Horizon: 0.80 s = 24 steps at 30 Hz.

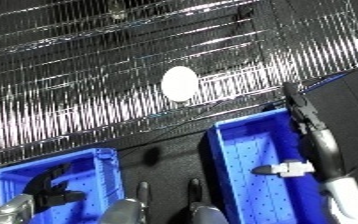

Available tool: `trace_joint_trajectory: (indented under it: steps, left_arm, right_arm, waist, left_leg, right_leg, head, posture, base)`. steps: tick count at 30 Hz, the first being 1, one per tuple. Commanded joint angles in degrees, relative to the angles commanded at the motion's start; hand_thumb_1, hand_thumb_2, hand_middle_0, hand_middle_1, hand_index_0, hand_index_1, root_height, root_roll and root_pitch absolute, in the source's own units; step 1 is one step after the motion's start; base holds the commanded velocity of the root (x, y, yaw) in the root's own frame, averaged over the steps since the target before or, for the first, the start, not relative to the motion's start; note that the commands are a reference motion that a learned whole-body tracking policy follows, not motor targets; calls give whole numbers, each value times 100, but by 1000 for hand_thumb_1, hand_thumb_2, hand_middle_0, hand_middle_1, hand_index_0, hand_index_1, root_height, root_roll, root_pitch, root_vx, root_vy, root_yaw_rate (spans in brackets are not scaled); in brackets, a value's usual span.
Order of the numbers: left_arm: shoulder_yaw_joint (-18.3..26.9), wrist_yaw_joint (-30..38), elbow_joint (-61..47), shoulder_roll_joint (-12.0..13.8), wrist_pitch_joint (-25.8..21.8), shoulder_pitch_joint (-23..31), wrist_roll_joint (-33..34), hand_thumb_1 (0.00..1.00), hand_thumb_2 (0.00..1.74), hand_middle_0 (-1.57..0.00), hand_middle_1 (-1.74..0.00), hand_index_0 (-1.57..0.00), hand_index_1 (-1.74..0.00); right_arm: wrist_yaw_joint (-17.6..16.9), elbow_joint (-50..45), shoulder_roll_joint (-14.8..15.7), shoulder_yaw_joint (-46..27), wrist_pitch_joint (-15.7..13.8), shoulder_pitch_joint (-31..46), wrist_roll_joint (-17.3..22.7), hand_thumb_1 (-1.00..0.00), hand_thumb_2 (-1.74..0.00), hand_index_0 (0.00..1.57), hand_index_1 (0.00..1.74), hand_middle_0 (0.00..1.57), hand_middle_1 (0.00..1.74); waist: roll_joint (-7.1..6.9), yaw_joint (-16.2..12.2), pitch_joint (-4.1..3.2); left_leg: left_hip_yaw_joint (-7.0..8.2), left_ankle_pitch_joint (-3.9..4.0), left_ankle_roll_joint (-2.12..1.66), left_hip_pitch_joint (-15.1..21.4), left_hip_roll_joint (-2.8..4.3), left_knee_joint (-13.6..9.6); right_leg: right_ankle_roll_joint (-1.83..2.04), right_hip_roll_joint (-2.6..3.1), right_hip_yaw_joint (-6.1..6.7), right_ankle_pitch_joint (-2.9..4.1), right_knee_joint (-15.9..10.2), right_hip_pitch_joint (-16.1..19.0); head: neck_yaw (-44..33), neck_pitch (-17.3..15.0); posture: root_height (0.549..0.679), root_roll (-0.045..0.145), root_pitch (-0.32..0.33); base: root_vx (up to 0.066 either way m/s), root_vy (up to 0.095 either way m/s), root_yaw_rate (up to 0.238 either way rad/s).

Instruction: Pick up the object and place it into the box

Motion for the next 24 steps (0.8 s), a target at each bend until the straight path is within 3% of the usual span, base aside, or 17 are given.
trace_joint_trajectory:
  steps: [2, 5, 8, 10, 12, 14, 16, 20, 24]
  left_arm:
    - [-10, -8, -28, 12, -41, 1, 86, 0, 0, 0, 0, 0, 0]
    - [-105, 4, -107, 17, -72, 20, 203, 0, 0, 0, 0, 0, 0]
    - [-228, 7, -209, 44, -52, -5, 222, 0, 0, 0, 0, 0, 0]
    - [-348, -2, -284, 91, -44, -115, 148, 0, 0, 0, 0, 0, 0]
    - [-452, -17, -346, 142, -47, -281, 38, 0, 0, 0, 0, 0, 0]
    - [-523, -40, -400, 184, -37, -437, -37, 0, 0, 0, 0, 0, 0]
    - [-550, -63, -434, 205, -14, -493, -30, 0, 0, 0, 0, 0, 0]
    - [-609, -99, -484, 250, -31, -456, -24, 0, 0, 0, 0, 0, 0]
    - [-713, -117, -566, 314, -72, -546, -113, 0, 0, 0, 0, 0, 0]
  right_arm:
    - [-44, -59, -81, 15, 113, -103, -44, 0, 0, 0, 0, 0, 0]
    - [-140, -123, -184, 43, 247, -241, -97, 0, 0, 0, 0, 0, 0]
    - [-278, -76, -258, 96, 293, -496, -113, 0, 0, 0, 0, 0, 0]
    - [-410, 40, -301, 166, 263, -803, -153, 0, 0, 0, 0, 0, 0]
    - [-535, 193, -344, 256, 223, -1191, -211, 0, 0, 0, 0, 0, 0]
    - [-652, 340, -379, 346, 225, -1599, -285, 0, 0, 0, 0, 0, 0]
    - [-712, 450, -397, 386, 261, -1873, -338, 0, 0, 0, 0, 0, 0]
    - [-807, 501, -437, 446, 331, -2069, -435, 0, 0, 0, 0, 0, 0]
    - [-860, 521, -491, 567, 358, -2233, -490, 0, 0, 0, 0, 0, 0]
  waist:
    - [3, 39, 1]
    - [19, 91, 23]
    - [43, 143, 136]
    - [53, 194, 322]
    - [55, 233, 576]
    - [61, 256, 846]
    - [78, 263, 1031]
    - [102, 272, 1212]
    - [121, 284, 1389]
  left_leg:
    - [-25, -1, 2, 5, -7, 0]
    - [-77, 14, 12, 11, -22, 0]
    - [-164, 2, 24, -106, -58, 189]
    - [-249, -40, 16, -349, -105, 526]
    - [-334, -121, 1, -663, -163, 950]
    - [-412, -207, -14, -974, -218, 1361]
    - [-481, -289, -21, -1202, -262, 1685]
    - [-566, -461, 9, -1523, -334, 2181]
    - [-609, -610, 37, -1918, -371, 2668]
  right_leg:
    - [-19, 7, -14, -34, 39, 12]
    - [-59, 19, -32, -149, 239, -25]
    - [-119, 23, -31, -323, 650, -223]
    - [-171, 7, -22, -427, 1015, -484]
    - [-217, -21, -2, -495, 1340, -757]
    - [-253, -54, 29, -553, 1652, -1008]
    - [-279, -79, 63, -618, 1921, -1183]
    - [-304, -125, 139, -766, 2343, -1438]
    - [-318, -155, 176, -840, 2701, -1751]
  head:
    - [112, 27]
    - [279, 171]
    - [445, 569]
    - [583, 1133]
    - [669, 1435]
    - [795, 1607]
    - [845, 1671]
    - [899, 2102]
    - [1005, 2559]
  posture:
    - [669, 14, -21]
    - [670, 14, -24]
    - [671, 14, -23]
    - [672, 17, -19]
    - [673, 22, -15]
    - [674, 27, -14]
    - [673, 29, -16]
    - [670, 32, -19]
    - [667, 36, -13]
  base:
    - [71, 14, 129]
    - [78, 21, 159]
    - [23, 17, 148]
    - [-114, 2, 124]
    - [-195, 1, 79]
    - [-193, 17, 36]
    - [-79, 31, 15]
    - [-3, 27, 25]
    - [-48, 12, 36]
